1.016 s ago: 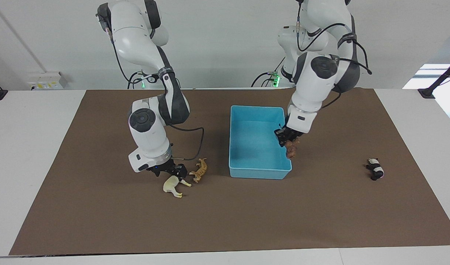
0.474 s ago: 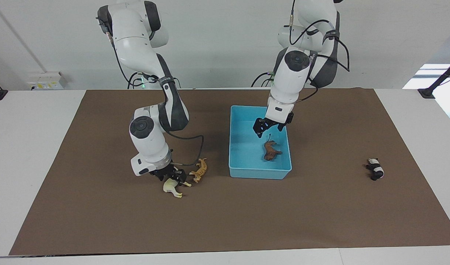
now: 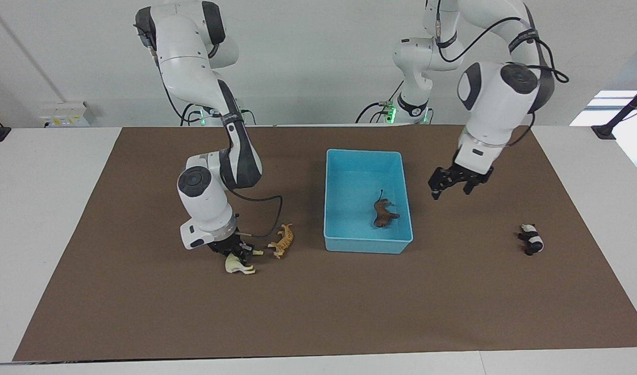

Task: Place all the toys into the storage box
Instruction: 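Release the brown horse into the box and withdraw the left gripper, then carry the cream horse into the box while the left gripper reaches the panda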

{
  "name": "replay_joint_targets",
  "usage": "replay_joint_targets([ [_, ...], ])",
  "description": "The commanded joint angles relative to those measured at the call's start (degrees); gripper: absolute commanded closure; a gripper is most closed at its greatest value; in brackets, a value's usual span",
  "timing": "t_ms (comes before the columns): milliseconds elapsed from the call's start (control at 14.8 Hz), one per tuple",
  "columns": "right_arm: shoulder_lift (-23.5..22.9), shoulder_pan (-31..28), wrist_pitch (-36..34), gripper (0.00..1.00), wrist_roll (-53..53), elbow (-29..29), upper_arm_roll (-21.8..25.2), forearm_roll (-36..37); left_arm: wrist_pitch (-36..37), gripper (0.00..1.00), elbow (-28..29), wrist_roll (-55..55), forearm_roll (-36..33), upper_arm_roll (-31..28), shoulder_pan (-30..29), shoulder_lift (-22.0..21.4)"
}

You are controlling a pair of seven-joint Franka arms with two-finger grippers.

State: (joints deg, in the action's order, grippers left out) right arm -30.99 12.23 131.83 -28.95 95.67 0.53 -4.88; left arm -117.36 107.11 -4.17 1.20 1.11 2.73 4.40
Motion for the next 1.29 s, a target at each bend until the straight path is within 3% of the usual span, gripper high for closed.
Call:
replay_joint_targets([
  [0, 2.0, -0.2, -11.2, 1.00, -0.8, -8.4, -0.4, -0.7, -0.7, 0.00, -6.0, 10.1, -4.9, 0.8, -5.3, 6.7],
  [203, 4.0, 1.7, -15.3, 1.00, -3.7, -14.3, -0.5, -7.2, -8.9, 0.00, -7.1, 21.0, -5.0, 0.8, -10.5, 11.3],
  [406, 4.4, 9.2, -13.8, 1.00, -18.9, -18.3, -0.6, -13.2, -12.6, 0.00, -8.4, 25.2, -7.3, 0.8, -13.3, 15.3],
  [677, 3.0, 21.4, 1.2, 1.00, -39.1, -19.2, -0.8, -16.1, -20.7, 0.00, -8.9, 30.7, -6.6, 0.9, -17.6, 20.8],
  [745, 1.8, 25.1, 3.8, 0.59, -43.7, -19.3, -0.8, -19.0, -20.9, 0.00, -8.5, 30.6, -6.4, 0.9, -17.4, 21.0],
  [812, 1.3, 27.6, 4.8, 0.36, -46.5, -19.3, -0.5, -19.1, -21.2, 0.00, -8.2, 30.6, -6.4, 0.9, -17.4, 21.0],
  [880, 1.5, 27.8, 3.8, 0.06, -47.3, -19.1, -0.4, -18.5, -21.7, 0.00, -8.1, 30.6, -6.4, 0.9, -17.5, 21.6],
  [948, 1.6, 28.1, 2.5, 0.00, -47.3, -18.3, -0.3, -18.4, -22.2, 0.00, -7.9, 30.6, -6.3, 0.9, -17.8, 22.2],
  [1219, 2.2, 27.1, 1.6, 0.00, -46.8, -16.6, 0.0, -16.1, -26.0, 0.00, -3.8, 30.5, -5.9, 0.9, -18.1, 22.9],
])
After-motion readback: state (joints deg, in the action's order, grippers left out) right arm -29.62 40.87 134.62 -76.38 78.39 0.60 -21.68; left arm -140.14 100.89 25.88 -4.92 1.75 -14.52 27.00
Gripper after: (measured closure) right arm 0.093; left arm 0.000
